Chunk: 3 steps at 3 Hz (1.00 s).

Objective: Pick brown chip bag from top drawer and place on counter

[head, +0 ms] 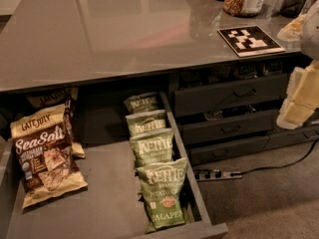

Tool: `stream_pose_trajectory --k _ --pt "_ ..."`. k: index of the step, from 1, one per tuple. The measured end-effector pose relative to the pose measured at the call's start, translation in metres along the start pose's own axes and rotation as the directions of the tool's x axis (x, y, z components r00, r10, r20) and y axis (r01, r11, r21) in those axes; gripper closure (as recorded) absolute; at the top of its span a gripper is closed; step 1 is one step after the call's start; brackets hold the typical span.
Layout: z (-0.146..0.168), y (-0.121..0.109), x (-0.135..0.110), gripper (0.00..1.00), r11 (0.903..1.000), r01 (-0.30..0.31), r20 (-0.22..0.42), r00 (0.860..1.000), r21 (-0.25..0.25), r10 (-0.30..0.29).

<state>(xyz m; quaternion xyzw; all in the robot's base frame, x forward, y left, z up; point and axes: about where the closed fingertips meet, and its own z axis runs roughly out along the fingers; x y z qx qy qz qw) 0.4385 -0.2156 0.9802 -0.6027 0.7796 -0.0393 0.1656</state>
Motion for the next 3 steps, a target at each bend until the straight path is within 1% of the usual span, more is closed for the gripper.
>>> stream_pose_trajectory --k 1,2,3 --pt "0.000 0.000 0.000 0.00 1.0000 0.000 0.000 1.000 0.000 0.000" --pt "0.032 -0.003 -0.051 0.00 0.9997 0.001 0.092 0.996 -0.024 0.001" --pt "0.030 -0.010 -0.061 0.00 0.9999 -0.006 0.119 0.993 0.008 0.005"
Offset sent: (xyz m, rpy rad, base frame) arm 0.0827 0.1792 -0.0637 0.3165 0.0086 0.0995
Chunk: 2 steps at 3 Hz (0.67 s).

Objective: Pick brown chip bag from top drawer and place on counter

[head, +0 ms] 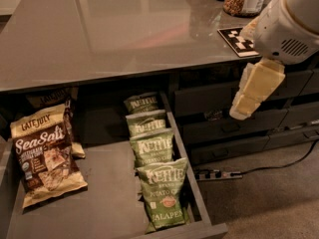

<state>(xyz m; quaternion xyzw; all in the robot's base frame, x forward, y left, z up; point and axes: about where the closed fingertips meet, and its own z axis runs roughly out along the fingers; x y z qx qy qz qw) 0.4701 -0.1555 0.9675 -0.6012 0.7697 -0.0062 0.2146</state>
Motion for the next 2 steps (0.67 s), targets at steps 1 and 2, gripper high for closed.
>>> stream_pose_trajectory --k 1,2 --pt "0.009 0.001 -0.004 0.00 0.9999 0.004 0.004 1.000 -0.011 -0.004" --pt "0.062 0.018 -0.033 0.00 0.9937 0.063 0.057 0.997 -0.093 -0.058"
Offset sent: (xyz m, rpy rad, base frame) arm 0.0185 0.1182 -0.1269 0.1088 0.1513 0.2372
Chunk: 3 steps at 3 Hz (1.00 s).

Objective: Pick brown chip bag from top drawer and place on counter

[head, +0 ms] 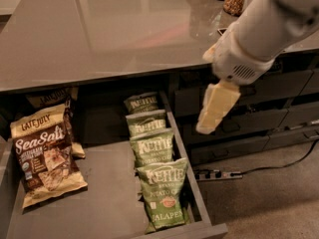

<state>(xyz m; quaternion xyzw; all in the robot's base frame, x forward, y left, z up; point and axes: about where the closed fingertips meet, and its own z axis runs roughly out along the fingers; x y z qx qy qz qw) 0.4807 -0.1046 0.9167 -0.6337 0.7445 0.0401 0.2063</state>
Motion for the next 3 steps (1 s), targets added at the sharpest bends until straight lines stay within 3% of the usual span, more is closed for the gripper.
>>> stream_pose_trajectory --k 1,2,3 --pt "0.101 0.038 -0.079 0.00 0.9874 0.111 0.115 0.989 -0.112 -0.098" --pt "0.101 0.038 -0.079 0.00 0.9874 0.111 0.114 0.989 -0.113 -0.098" --pt "0.128 0.037 -0.093 0.00 0.9821 0.124 0.152 0.983 -0.141 -0.103"
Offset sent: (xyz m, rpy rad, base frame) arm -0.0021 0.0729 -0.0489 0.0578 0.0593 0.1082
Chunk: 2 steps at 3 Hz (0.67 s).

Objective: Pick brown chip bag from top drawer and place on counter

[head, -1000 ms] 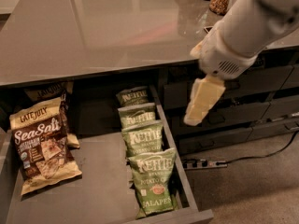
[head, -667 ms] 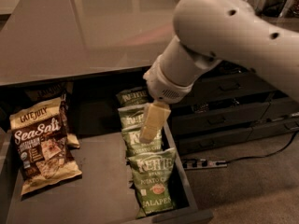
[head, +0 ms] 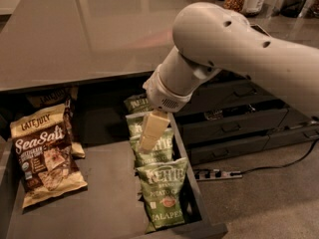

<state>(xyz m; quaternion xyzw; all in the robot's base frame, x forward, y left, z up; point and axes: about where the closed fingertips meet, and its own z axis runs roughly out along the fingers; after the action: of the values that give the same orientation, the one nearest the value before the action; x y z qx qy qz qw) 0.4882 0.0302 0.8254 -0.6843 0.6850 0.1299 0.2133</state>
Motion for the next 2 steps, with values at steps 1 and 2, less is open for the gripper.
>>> stream_pose_trajectory --k 1,2 --pt "0.066 -0.012 -0.037 0.00 0.9977 0.016 0.096 0.995 -0.066 -0.010" --pt "0.120 -0.029 -0.065 0.00 0.9946 0.017 0.201 0.980 -0.102 0.004"
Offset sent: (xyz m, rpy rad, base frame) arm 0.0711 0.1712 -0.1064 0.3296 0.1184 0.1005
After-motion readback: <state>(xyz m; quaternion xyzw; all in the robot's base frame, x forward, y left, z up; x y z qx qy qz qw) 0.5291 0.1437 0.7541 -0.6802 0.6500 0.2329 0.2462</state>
